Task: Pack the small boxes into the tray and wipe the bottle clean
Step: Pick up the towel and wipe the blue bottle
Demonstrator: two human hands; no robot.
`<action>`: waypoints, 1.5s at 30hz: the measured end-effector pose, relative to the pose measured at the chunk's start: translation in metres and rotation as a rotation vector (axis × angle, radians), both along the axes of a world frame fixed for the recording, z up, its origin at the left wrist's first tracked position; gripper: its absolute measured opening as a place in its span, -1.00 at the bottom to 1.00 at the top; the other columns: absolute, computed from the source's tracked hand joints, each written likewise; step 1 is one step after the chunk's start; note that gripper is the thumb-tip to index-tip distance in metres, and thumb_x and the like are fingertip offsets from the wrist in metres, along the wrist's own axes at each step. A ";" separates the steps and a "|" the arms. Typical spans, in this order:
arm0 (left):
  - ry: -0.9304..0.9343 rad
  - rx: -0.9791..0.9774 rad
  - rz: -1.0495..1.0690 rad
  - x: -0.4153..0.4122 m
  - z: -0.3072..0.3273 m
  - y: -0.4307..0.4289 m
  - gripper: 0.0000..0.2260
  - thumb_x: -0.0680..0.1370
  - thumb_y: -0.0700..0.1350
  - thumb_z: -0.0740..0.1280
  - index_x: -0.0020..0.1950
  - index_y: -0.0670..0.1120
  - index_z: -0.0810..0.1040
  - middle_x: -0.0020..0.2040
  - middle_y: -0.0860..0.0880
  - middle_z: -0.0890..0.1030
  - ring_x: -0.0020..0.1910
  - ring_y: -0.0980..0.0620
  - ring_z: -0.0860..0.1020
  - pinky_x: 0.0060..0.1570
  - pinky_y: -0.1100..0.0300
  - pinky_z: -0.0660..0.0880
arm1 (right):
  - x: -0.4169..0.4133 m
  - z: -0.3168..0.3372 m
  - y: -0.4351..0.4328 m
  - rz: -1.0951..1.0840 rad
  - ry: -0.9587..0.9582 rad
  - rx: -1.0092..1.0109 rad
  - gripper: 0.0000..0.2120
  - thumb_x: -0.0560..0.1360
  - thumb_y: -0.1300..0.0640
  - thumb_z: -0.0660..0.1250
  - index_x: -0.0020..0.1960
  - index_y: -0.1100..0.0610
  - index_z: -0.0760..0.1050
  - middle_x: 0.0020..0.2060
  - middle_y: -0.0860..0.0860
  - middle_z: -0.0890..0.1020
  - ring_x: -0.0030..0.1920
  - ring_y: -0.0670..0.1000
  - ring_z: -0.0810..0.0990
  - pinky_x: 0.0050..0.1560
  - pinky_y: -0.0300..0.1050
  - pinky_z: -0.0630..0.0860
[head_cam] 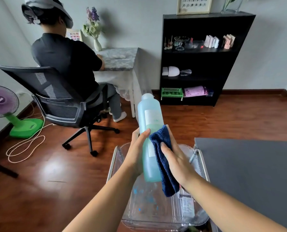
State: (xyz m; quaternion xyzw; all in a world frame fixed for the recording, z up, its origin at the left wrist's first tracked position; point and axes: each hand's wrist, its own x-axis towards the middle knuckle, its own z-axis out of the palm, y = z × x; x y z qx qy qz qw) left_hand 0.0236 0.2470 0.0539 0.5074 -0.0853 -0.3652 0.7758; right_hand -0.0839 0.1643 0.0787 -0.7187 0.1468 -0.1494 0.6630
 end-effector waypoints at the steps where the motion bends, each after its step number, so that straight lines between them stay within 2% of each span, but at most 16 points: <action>1: -0.017 0.014 -0.010 0.002 0.003 -0.001 -0.48 0.39 0.12 0.41 0.27 -0.04 0.40 0.05 -0.09 0.60 -0.06 -0.05 0.64 -0.12 0.03 0.59 | 0.005 0.000 0.000 -0.012 -0.016 -0.025 -0.50 0.64 0.16 0.08 0.51 -0.12 0.04 0.49 -0.20 0.20 0.42 -0.35 0.20 0.35 -0.50 0.16; 3: -0.029 0.038 -0.045 0.006 0.008 -0.001 -0.49 0.46 0.11 0.36 0.33 -0.09 0.43 0.10 -0.14 0.60 0.01 -0.11 0.61 -0.03 0.00 0.55 | 0.016 0.002 -0.003 -0.034 -0.052 -0.121 -0.48 0.64 0.17 0.10 0.51 -0.14 0.02 0.54 -0.18 0.01 0.47 -0.34 0.00 0.37 -0.54 0.03; 5: -0.063 0.053 -0.074 0.008 0.011 0.001 -0.56 0.49 0.05 0.33 0.32 -0.12 0.48 0.13 -0.21 0.61 0.07 -0.17 0.60 0.07 -0.04 0.54 | 0.031 0.008 -0.014 -0.044 -0.082 -0.216 -0.47 0.64 0.14 0.11 0.50 -0.20 0.01 0.55 -0.18 -0.08 0.46 -0.36 -0.08 0.35 -0.57 -0.03; 7: -0.087 0.058 -0.087 0.007 0.012 0.002 -0.58 0.46 0.04 0.30 0.28 -0.07 0.52 0.17 -0.20 0.63 0.08 -0.16 0.61 0.06 -0.04 0.54 | 0.050 0.019 -0.032 -0.020 -0.085 -0.228 -0.48 0.64 0.11 0.10 0.52 -0.18 0.00 0.56 -0.16 -0.02 0.51 -0.26 -0.05 0.50 -0.31 -0.06; 9: -0.083 0.049 -0.068 0.000 0.015 0.000 -0.58 0.44 0.06 0.28 0.28 0.01 0.51 0.18 -0.16 0.63 0.04 -0.12 0.63 -0.04 -0.02 0.56 | 0.065 0.032 -0.048 0.023 -0.057 -0.130 -0.50 0.65 0.09 0.08 0.53 -0.14 0.03 0.53 -0.12 0.16 0.51 -0.15 0.12 0.54 -0.08 0.04; 12: -0.046 -0.019 0.021 -0.009 0.016 -0.008 -0.58 0.45 0.03 0.33 0.30 0.04 0.45 0.14 -0.14 0.64 0.02 -0.13 0.65 -0.12 -0.02 0.60 | 0.072 0.038 -0.048 0.084 -0.048 -0.046 -0.54 0.65 0.10 0.06 0.53 -0.08 0.10 0.41 -0.11 0.37 0.42 -0.14 0.32 0.43 -0.22 0.21; 16: -0.057 -0.050 0.062 -0.015 0.016 -0.008 -0.53 0.43 0.01 0.45 0.30 -0.07 0.46 0.13 -0.21 0.64 0.06 -0.22 0.64 -0.07 -0.09 0.61 | 0.059 0.027 -0.035 0.112 -0.072 -0.045 -0.57 0.65 0.08 0.05 0.49 -0.13 0.11 0.43 -0.14 0.35 0.41 -0.22 0.31 0.43 -0.27 0.24; 19: -0.069 -0.012 0.094 -0.012 0.020 -0.004 -0.53 0.38 -0.05 0.50 0.24 -0.16 0.52 0.11 -0.25 0.64 0.02 -0.22 0.66 -0.10 -0.03 0.62 | 0.045 0.020 -0.034 0.095 0.004 0.013 -0.71 0.65 -0.01 0.04 0.34 -0.25 0.25 0.21 -0.32 0.48 0.22 -0.38 0.45 0.15 -0.53 0.37; 22: -0.131 0.041 0.209 0.000 0.027 -0.004 -0.52 0.32 -0.04 0.54 0.19 -0.13 0.54 0.07 -0.23 0.66 0.00 -0.23 0.65 -0.07 -0.12 0.62 | 0.026 -0.003 -0.032 0.104 0.088 0.170 -0.71 0.63 -0.09 0.03 0.27 -0.17 0.41 0.19 -0.15 0.59 0.21 -0.16 0.56 0.21 -0.28 0.49; 24: -0.265 0.079 0.279 0.009 0.031 -0.005 -0.52 0.28 -0.03 0.57 0.14 -0.08 0.52 0.02 -0.17 0.66 -0.01 -0.20 0.66 -0.08 -0.12 0.63 | 0.015 -0.022 -0.025 0.081 0.161 0.244 -0.63 0.63 -0.10 0.03 0.32 -0.02 0.43 0.20 -0.02 0.61 0.22 -0.03 0.58 0.32 -0.04 0.45; 26: -0.415 0.134 0.303 0.014 0.032 -0.006 -0.49 0.24 -0.02 0.59 0.12 -0.01 0.50 -0.01 -0.07 0.66 -0.03 -0.10 0.67 -0.09 -0.05 0.64 | 0.007 -0.035 -0.016 0.033 0.184 0.269 -0.65 0.64 -0.05 0.05 0.32 0.04 0.44 0.21 0.02 0.61 0.23 -0.01 0.57 0.36 0.03 0.40; 31: -0.574 0.248 0.201 0.012 0.014 -0.008 -0.43 0.23 0.00 0.61 0.18 0.01 0.50 0.06 -0.06 0.65 0.07 -0.10 0.63 0.05 -0.14 0.58 | 0.015 -0.028 -0.011 -0.050 0.062 0.184 -0.66 0.66 0.10 0.04 0.40 -0.08 0.29 0.33 -0.07 0.48 0.31 -0.12 0.46 0.36 -0.21 0.37; 34: -0.462 0.223 0.167 0.000 -0.002 -0.001 -0.48 0.26 0.04 0.59 0.16 0.01 0.55 0.02 -0.04 0.69 0.02 -0.08 0.66 -0.02 -0.04 0.62 | 0.029 -0.006 -0.025 -0.046 -0.037 0.150 -0.66 0.66 0.14 0.04 0.39 -0.08 0.31 0.27 -0.11 0.52 0.22 -0.24 0.51 0.19 -0.40 0.43; 39: -0.341 0.238 0.031 -0.013 -0.016 0.009 -0.46 0.26 0.04 0.58 0.18 -0.06 0.55 0.03 -0.12 0.69 0.00 -0.16 0.66 0.01 -0.18 0.60 | 0.051 0.013 -0.041 -0.057 -0.083 0.067 -0.62 0.65 0.11 0.06 0.46 0.01 0.28 0.32 -0.03 0.50 0.30 -0.10 0.49 0.31 -0.22 0.42; 41: -0.334 0.247 0.021 -0.012 -0.019 0.014 -0.47 0.26 0.00 0.59 0.18 -0.08 0.55 0.03 -0.14 0.69 0.00 -0.17 0.66 0.01 -0.19 0.59 | 0.049 0.005 -0.040 -0.062 -0.055 0.046 -0.66 0.65 0.09 0.07 0.41 -0.05 0.34 0.24 -0.11 0.56 0.22 -0.20 0.53 0.20 -0.32 0.48; 45: -0.405 0.356 0.015 -0.007 -0.028 0.023 -0.47 0.24 -0.07 0.61 0.16 -0.04 0.55 0.02 -0.08 0.69 0.00 -0.11 0.66 0.02 -0.17 0.59 | 0.035 -0.022 -0.043 -0.164 0.055 0.096 -0.73 0.64 0.08 0.11 0.09 -0.24 0.50 -0.02 -0.24 0.64 -0.04 -0.28 0.62 -0.09 -0.40 0.52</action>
